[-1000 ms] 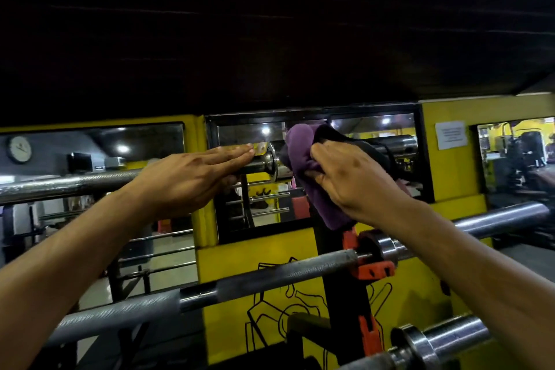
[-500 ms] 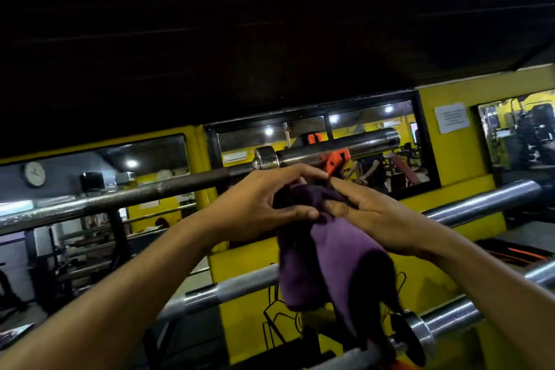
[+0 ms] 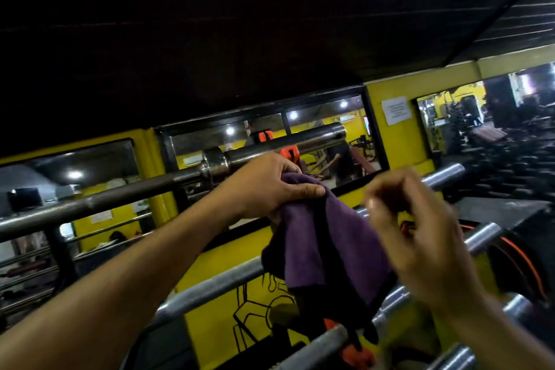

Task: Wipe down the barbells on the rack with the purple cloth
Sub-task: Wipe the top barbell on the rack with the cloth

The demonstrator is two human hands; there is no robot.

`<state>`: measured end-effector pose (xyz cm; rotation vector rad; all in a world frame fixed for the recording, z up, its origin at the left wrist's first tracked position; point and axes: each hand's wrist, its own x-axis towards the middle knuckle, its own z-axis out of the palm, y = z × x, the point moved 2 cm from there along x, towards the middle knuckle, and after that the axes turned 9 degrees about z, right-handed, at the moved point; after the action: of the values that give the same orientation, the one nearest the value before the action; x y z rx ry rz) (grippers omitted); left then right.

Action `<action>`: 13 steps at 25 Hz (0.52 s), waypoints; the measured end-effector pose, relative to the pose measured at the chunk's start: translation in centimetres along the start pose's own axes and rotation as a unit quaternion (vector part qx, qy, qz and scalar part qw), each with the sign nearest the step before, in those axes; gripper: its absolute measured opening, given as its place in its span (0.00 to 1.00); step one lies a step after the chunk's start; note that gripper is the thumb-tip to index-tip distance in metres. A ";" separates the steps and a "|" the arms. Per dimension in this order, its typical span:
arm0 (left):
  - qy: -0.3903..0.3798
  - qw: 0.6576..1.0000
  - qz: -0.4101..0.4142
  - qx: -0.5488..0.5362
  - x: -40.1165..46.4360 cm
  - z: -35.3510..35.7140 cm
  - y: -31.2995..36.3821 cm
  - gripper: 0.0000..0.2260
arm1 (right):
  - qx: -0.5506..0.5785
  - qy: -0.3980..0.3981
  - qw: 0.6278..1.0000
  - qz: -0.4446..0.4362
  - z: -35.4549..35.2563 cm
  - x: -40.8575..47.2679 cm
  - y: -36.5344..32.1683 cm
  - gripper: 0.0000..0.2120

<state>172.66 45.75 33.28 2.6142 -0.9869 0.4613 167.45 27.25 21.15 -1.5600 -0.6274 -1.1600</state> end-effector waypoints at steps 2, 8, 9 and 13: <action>0.004 1.000 -0.020 0.019 0.8 0.8 0.4 0.18 | 0.023 -0.057 0.997 0.048 1.8 -4.2 0.3 0.03; -0.118 0.989 0.083 0.029 0.1 7.1 3.7 0.10 | 0.362 0.052 0.776 0.515 5.7 -6.7 4.9 0.17; -0.111 0.987 0.111 0.029 -0.4 8.2 4.2 0.09 | 0.423 0.074 0.733 0.527 5.9 -6.4 4.8 0.22; -0.126 0.975 0.184 0.025 -1.8 8.1 4.5 0.18 | 0.575 0.101 0.657 0.478 6.8 -4.1 5.0 0.27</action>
<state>169.87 40.44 26.00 2.5805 -1.5750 0.2412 172.46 32.68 15.41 -0.4113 -0.1748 0.0336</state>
